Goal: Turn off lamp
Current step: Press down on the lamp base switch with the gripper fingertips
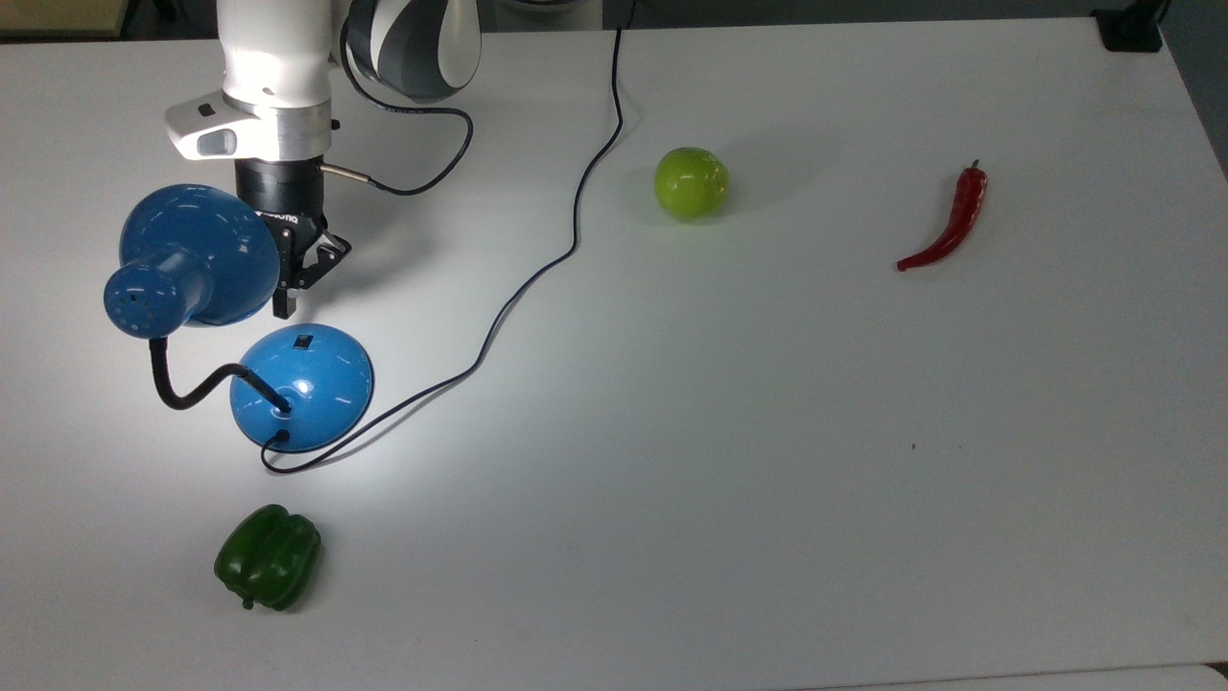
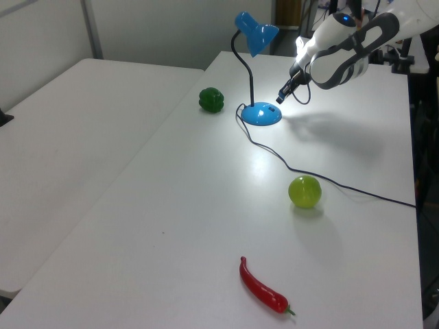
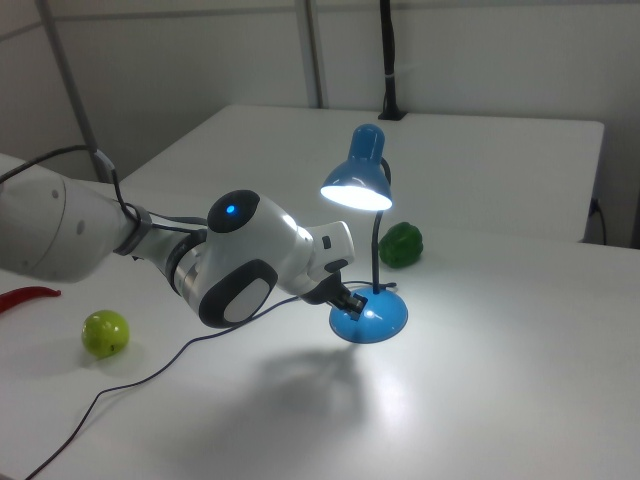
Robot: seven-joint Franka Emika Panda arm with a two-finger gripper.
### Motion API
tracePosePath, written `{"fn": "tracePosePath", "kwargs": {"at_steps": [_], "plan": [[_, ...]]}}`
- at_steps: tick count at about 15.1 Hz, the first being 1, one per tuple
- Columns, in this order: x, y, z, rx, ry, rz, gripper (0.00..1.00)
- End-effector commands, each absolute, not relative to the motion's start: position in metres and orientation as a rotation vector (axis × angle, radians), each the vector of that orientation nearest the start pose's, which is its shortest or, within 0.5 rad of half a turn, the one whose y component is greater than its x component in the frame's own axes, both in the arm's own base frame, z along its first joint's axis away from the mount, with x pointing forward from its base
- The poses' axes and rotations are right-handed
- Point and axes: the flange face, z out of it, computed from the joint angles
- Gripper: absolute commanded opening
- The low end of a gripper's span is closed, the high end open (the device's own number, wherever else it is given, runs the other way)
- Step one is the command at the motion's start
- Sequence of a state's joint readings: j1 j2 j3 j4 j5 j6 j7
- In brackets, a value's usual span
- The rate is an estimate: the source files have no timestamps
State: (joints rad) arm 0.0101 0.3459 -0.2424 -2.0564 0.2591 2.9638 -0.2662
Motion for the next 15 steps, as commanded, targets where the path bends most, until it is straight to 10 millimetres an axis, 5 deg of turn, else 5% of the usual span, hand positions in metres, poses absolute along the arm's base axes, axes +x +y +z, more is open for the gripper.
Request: {"fn": "tracePosePath", "kwargs": {"at_steps": [1, 9, 15], "plan": [[0.627, -0.156, 0.333, -3.081, 0.315, -0.946, 0.00], [0.629, -0.150, 0.316, -3.093, 0.297, -0.908, 0.00], [0.632, -0.145, 0.327, -3.073, 0.303, -0.933, 0.00]]}}
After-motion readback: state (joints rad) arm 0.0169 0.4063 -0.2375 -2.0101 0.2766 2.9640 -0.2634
